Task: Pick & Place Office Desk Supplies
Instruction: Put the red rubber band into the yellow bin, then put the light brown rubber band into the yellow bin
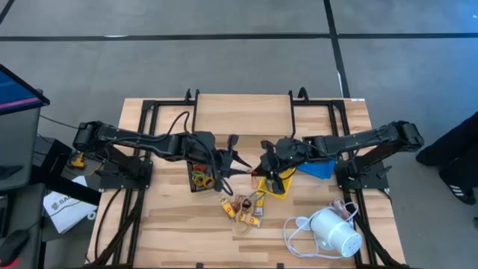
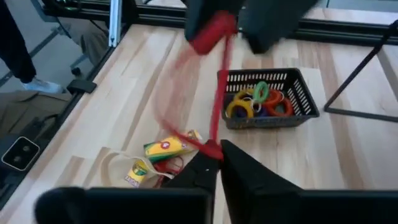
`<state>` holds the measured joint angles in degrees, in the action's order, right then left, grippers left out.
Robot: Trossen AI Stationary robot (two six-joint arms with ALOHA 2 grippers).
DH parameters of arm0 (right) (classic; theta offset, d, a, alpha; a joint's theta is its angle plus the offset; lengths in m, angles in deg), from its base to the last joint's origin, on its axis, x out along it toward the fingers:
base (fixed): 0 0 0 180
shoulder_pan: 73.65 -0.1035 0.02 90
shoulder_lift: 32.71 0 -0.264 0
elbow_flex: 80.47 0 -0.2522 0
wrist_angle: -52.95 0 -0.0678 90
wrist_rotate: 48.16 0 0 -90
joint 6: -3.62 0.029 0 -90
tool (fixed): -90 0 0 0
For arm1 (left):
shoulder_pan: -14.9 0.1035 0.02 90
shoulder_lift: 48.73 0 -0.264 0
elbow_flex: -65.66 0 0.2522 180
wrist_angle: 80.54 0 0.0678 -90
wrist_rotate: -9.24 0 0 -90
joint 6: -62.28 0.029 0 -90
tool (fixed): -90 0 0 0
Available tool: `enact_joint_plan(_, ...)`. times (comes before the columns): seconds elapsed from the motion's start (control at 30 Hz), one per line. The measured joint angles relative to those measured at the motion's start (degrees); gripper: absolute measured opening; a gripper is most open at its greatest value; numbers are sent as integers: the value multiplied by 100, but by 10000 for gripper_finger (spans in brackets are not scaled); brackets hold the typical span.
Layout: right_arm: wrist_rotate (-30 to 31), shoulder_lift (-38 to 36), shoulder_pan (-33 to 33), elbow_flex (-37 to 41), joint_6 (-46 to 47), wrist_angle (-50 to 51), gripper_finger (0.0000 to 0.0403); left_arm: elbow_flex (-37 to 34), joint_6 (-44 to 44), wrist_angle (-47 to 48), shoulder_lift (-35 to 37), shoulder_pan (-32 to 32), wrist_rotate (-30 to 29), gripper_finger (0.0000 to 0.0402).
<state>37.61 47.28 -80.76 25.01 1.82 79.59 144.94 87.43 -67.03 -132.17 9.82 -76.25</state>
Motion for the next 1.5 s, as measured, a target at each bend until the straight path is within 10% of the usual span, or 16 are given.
enact_joint_plan(0.3, 1062, -5, 2, -1, 85, 1023, 2, -2, -253, 1068, 144, -3, -870, 225)
enact_joint_plan(0.67, 1327, 164, 192, 18, 794, 2934, 16, 0, -1553, 2689, 972, -183, -1355, 208)
enact_joint_plan(1.17, 51, 769, 308, -265, 1385, 3270, 317, -1137, -2258, 1253, 351, -705, -1025, 195)
enact_joint_plan(1.5, 24, -430, -155, -318, 1605, 2431, 394, -1224, -2599, -415, -1163, -524, -12, 195)
